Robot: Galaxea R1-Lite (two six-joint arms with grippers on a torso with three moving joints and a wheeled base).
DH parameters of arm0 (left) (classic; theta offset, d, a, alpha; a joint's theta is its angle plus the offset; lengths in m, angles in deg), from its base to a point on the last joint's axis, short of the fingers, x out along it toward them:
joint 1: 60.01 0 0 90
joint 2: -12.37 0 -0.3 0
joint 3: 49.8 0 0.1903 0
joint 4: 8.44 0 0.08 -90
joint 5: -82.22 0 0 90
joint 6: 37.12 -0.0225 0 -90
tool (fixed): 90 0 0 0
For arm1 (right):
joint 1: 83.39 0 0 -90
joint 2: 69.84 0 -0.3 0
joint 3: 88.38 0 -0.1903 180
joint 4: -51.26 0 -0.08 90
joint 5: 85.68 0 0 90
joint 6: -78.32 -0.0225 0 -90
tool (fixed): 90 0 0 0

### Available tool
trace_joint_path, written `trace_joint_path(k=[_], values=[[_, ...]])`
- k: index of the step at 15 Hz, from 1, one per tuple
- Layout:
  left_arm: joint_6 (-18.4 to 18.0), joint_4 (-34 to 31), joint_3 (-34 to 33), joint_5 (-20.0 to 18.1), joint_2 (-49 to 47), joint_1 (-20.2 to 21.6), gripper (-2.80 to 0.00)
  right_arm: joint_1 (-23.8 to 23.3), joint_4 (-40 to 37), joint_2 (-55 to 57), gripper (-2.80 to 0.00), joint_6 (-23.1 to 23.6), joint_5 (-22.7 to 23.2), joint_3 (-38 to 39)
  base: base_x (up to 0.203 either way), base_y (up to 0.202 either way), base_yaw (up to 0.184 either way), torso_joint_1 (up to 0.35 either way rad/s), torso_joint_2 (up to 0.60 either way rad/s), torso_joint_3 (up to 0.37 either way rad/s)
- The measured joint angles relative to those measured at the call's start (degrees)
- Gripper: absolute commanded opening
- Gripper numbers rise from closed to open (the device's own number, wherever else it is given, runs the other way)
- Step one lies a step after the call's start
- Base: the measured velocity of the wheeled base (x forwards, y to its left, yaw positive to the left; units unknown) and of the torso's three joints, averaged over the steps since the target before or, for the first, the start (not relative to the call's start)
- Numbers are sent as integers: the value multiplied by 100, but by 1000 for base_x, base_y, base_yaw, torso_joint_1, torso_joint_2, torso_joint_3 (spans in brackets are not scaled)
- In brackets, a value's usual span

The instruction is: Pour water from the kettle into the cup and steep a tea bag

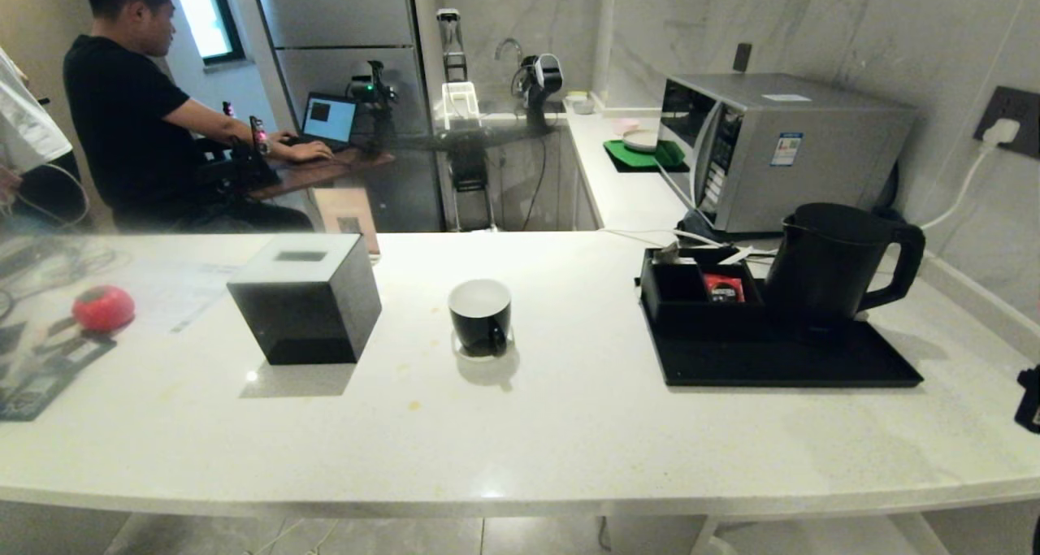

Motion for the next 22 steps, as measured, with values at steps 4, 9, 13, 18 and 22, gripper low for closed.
trace_joint_path(k=[4, 9, 13, 18, 22], values=[[0, 0, 0, 0, 0, 0, -280, -399, 867, 854, -280, 127, 5, 12, 0, 0, 0, 0, 0, 0], [2, 0, 0, 0, 0, 0, -280, -512, 2660, 1857, -280, 416, 30, 248, 0, 0, 0, 0, 0, 0], [0, 1, 0, -2, 0, 0, -280, -533, 3717, 2492, -280, 644, 41, 302, 0, 0, 0, 0, 0, 0], [2, 1, 0, 0, 0, 0, -280, -542, 4296, 3099, 0, 872, 46, 302, 0, 0, 0, 0, 0, 0], [2, 1, 0, 0, 0, 0, -280, -547, 5461, 3858, 0, 875, 39, 271, 0, 0, 0, 0, 0, 0]])
